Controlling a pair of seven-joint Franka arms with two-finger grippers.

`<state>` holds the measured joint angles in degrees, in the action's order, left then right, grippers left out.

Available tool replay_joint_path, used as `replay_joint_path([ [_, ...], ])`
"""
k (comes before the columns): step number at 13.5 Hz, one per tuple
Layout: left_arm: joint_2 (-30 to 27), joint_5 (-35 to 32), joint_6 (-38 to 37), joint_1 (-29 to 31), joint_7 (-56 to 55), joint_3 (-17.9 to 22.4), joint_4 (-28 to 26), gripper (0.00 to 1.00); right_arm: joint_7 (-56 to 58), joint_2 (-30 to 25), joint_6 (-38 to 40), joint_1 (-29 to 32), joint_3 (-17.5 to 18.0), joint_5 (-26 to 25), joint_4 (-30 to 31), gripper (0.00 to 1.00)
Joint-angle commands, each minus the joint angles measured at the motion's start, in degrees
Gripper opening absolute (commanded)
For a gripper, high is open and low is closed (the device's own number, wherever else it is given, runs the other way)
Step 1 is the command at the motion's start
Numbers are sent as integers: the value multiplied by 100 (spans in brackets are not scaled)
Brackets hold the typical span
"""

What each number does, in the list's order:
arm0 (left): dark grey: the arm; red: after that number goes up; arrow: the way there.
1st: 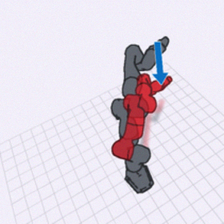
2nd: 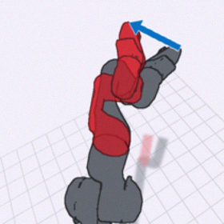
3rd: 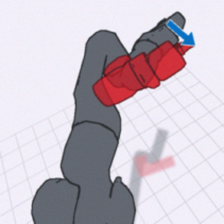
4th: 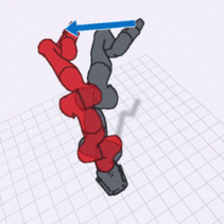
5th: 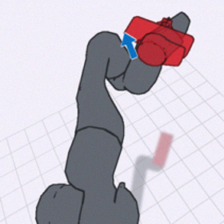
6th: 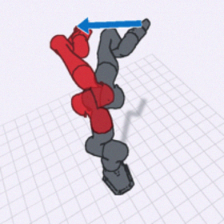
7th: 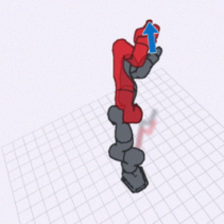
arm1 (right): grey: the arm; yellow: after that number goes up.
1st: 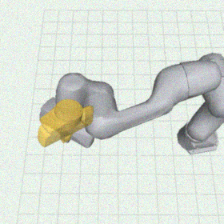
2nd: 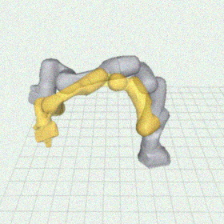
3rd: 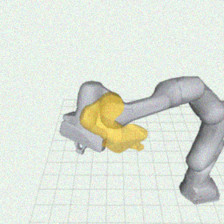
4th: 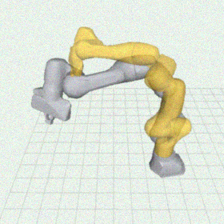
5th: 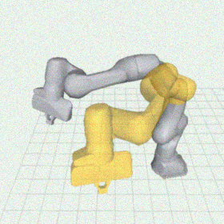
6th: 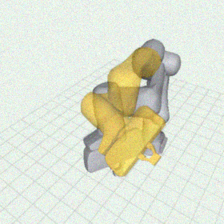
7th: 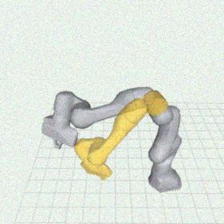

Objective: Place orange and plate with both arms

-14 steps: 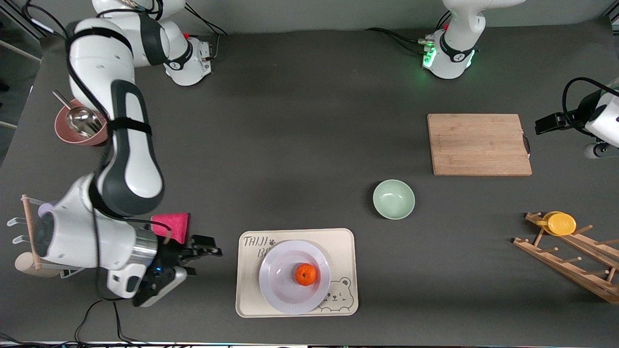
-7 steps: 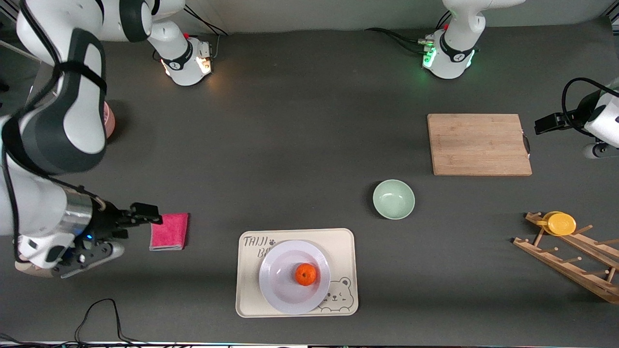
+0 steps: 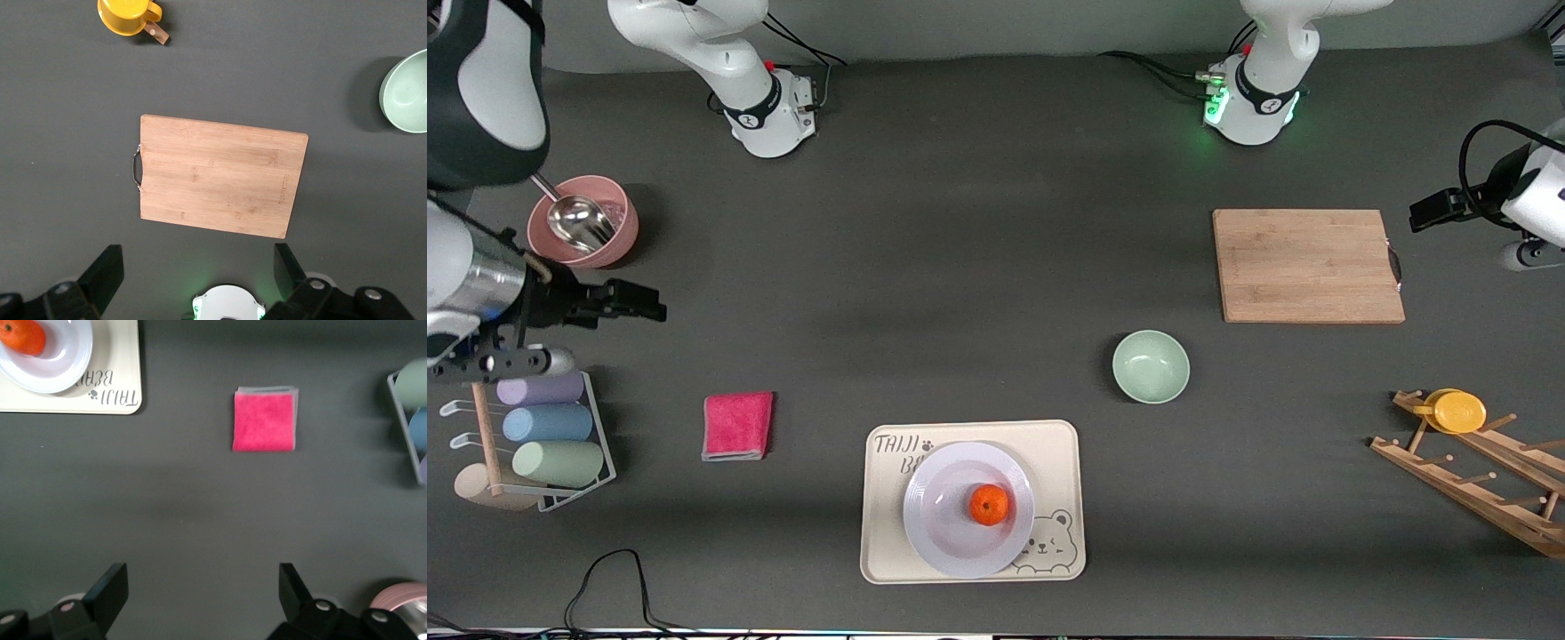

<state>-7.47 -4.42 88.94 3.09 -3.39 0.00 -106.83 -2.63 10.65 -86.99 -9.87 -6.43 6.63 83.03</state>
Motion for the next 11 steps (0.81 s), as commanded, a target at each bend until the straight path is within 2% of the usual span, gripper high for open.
replay_joint_path([
  [1,-703,3,317,-63,66,62,-760,100,-256,-1615,-1106,536,667,-303,2318,100],
  [2,-703,3,308,-63,75,62,-743,100,-212,-1853,-1258,791,921,-312,2602,100],
  [4,-695,-6,291,-72,75,62,-717,100,-212,-1970,-1242,1178,1291,-338,2657,100],
  [6,-660,-15,273,-89,84,62,-647,100,-221,-1988,-1233,1260,1258,-583,2640,100],
  [11,-563,-41,142,-142,67,44,-401,100,-212,-2102,-1162,1233,1179,-628,2622,100],
])
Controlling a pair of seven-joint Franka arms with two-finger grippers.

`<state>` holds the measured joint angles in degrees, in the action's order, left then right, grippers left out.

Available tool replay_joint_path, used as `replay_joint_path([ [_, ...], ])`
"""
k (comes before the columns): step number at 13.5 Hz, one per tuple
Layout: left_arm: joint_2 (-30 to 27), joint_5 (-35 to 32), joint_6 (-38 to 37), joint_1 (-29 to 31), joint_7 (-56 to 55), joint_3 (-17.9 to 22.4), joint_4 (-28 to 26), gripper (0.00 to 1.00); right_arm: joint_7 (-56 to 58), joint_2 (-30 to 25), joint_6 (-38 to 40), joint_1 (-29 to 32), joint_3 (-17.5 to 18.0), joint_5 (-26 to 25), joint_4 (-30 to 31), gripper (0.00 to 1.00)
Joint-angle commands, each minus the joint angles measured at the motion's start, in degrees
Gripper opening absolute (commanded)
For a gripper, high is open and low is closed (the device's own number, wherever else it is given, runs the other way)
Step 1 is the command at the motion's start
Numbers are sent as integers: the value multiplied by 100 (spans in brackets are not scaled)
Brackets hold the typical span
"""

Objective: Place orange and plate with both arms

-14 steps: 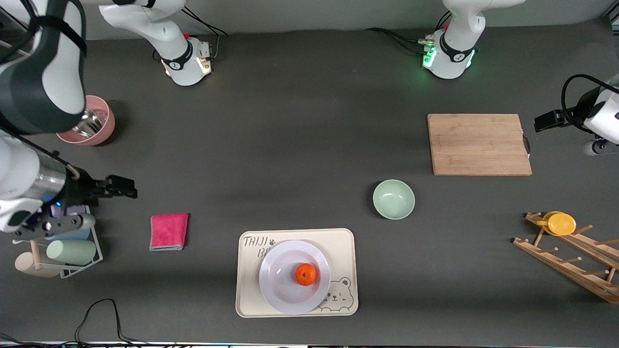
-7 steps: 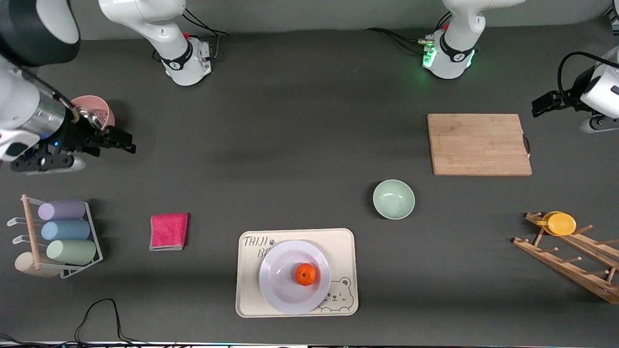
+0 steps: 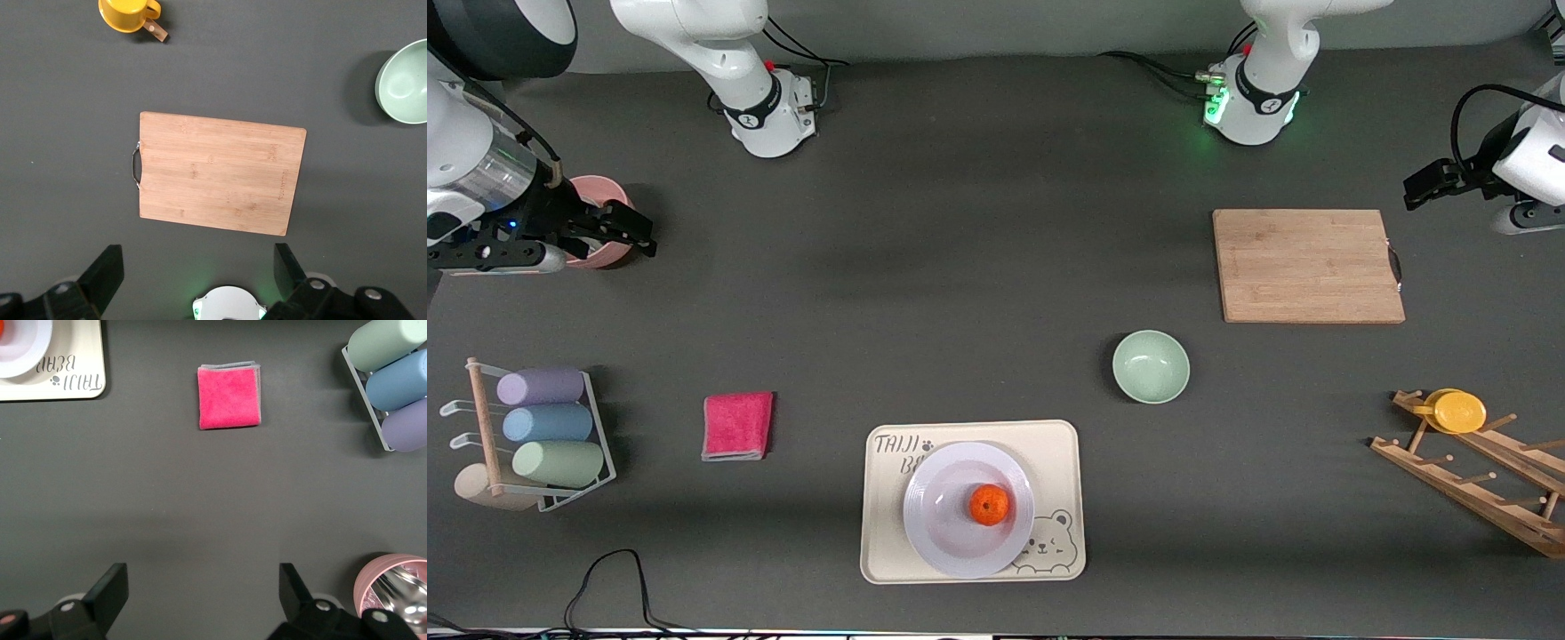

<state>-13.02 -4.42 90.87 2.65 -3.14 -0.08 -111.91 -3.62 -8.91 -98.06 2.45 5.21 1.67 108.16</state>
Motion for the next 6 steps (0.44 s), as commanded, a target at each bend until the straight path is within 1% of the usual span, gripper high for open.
replay_joint_path([
  [1,36,-41,-96,-98,41,43,186,100,-113,-128,-73,1,15,-123,92,100],
  [6,89,-41,-158,-98,33,52,274,100,-104,-32,-240,10,24,-123,48,100],
])
